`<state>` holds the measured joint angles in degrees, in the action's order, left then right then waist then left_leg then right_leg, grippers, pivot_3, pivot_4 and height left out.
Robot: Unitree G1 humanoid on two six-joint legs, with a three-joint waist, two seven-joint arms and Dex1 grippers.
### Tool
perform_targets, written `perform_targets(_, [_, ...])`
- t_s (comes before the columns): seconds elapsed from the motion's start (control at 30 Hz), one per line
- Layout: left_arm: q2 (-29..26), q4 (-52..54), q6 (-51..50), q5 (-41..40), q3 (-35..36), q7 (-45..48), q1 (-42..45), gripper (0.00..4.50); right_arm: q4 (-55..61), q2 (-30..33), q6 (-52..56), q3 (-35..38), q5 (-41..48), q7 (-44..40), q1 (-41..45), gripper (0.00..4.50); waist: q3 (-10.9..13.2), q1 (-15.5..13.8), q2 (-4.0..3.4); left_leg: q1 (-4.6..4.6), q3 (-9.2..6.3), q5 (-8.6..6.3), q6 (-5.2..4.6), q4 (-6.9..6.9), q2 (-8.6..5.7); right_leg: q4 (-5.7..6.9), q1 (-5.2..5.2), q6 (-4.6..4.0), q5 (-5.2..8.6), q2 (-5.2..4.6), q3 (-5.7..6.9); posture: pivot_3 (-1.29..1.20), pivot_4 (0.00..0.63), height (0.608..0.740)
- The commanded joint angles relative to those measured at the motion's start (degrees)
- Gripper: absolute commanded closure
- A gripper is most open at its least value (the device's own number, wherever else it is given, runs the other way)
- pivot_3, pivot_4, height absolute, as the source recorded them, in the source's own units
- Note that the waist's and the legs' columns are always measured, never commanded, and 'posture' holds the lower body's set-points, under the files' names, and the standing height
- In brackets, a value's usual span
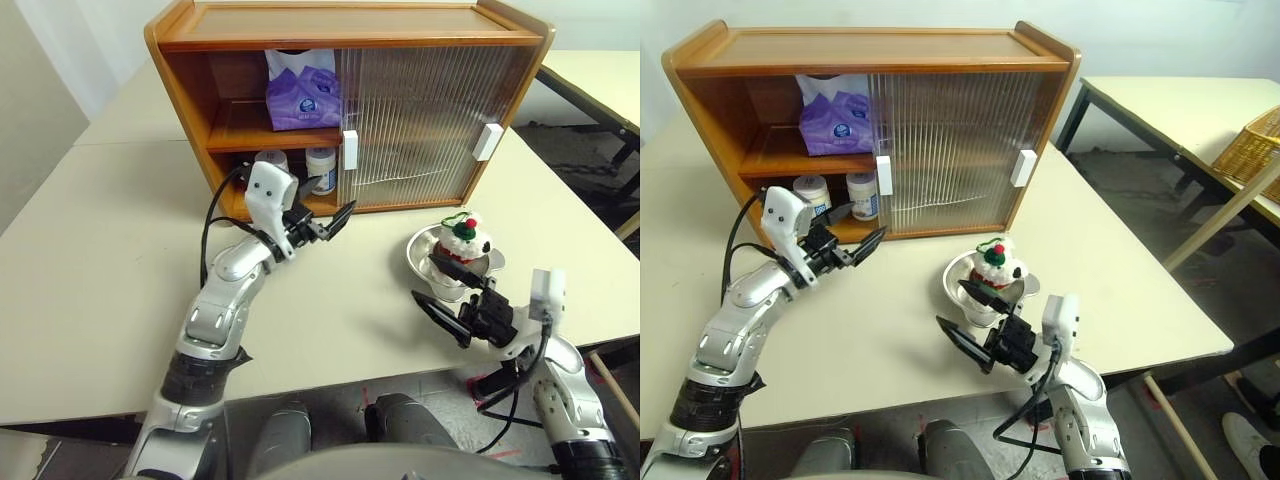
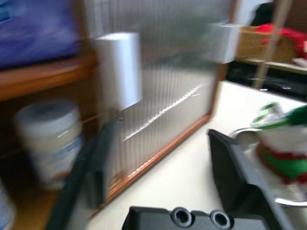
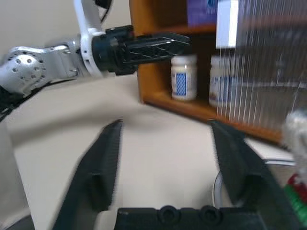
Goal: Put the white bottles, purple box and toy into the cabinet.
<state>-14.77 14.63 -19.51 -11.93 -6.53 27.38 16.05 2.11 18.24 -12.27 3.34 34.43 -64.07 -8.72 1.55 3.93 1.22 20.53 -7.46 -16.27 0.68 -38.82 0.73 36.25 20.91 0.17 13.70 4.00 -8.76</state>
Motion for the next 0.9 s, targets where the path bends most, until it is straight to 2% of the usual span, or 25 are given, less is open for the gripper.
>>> perform_targets(0.03, [0.3,0.1,-0.5,-0.1,-0.9,0.2,0.6,1.99,0.8,0.5,-0.4,1.5,1.0,-0.4,-0.2,2.11,0.0,0.3,0.00,-0.05,0.01,0.00,0.00,0.01,0.01,0.00,-0.02,0.13,0.08,0.00,-0.01,-0.13,0.022,0.740])
perform_targets(0.13, [0.5,-0.6,-0.2,0.4,-1.1,0.0,1.1,3.00,0.8,1.0,-0.4,2.2,1.0,0.1,0.0,3.18,0.0,0.6,0.00,-0.10,0.02,0.00,0.01,0.02,0.04,0.00,-0.06,0.25,0.15,0.00,-0.01,-0.13,0.022,0.740])
perform_targets(0.2, [0.9,-1.9,-0.1,0.8,-1.1,-0.3,2.2,3.77,0.2,1.2,-0.7,3.0,1.0,0.5,0.7,3.23,0.0,0.7,-0.01,-0.14,0.00,0.00,0.00,0.02,0.04,0.00,-0.11,0.31,0.19,0.01,-0.01,-0.14,0.022,0.740])
perform_targets(0.27, [1.4,-3.4,0.5,1.3,-1.2,-0.6,3.6,4.45,-0.1,1.4,-0.4,3.5,1.2,0.4,1.1,2.81,0.0,0.7,-0.01,-0.15,0.00,0.00,-0.01,0.00,0.04,0.00,-0.14,0.34,0.19,0.00,-0.01,-0.14,0.021,0.740])
perform_targets(0.53, [4.7,-11.5,2.2,3.7,-2.8,-1.8,10.1,4.50,0.7,1.5,-0.8,4.2,1.0,0.5,0.4,0.02,0.0,1.0,-0.02,-0.17,-0.04,0.00,-0.03,-0.02,0.04,-0.01,-0.21,0.36,0.19,-0.02,-0.06,-0.16,0.017,0.740])
perform_targets(0.73, [7.3,-16.8,3.3,6.3,-3.0,-4.8,13.8,4.50,3.1,1.1,-1.6,3.3,0.0,0.6,-1.8,0.02,0.0,1.3,-0.02,-0.15,0.01,-0.04,-0.09,-0.02,-0.02,-0.02,-0.25,0.39,0.21,-0.01,-0.03,-0.18,0.016,0.740])
perform_targets(0.9, [8.4,-20.5,4.6,10.8,-4.9,-8.0,16.6,4.50,4.0,1.1,-1.7,2.9,-0.3,0.4,-2.7,0.02,0.0,1.7,-0.01,-0.21,0.01,-0.04,-0.12,-0.07,-0.06,-0.04,-0.36,0.80,0.41,-0.02,-0.05,-0.18,0.017,0.740])
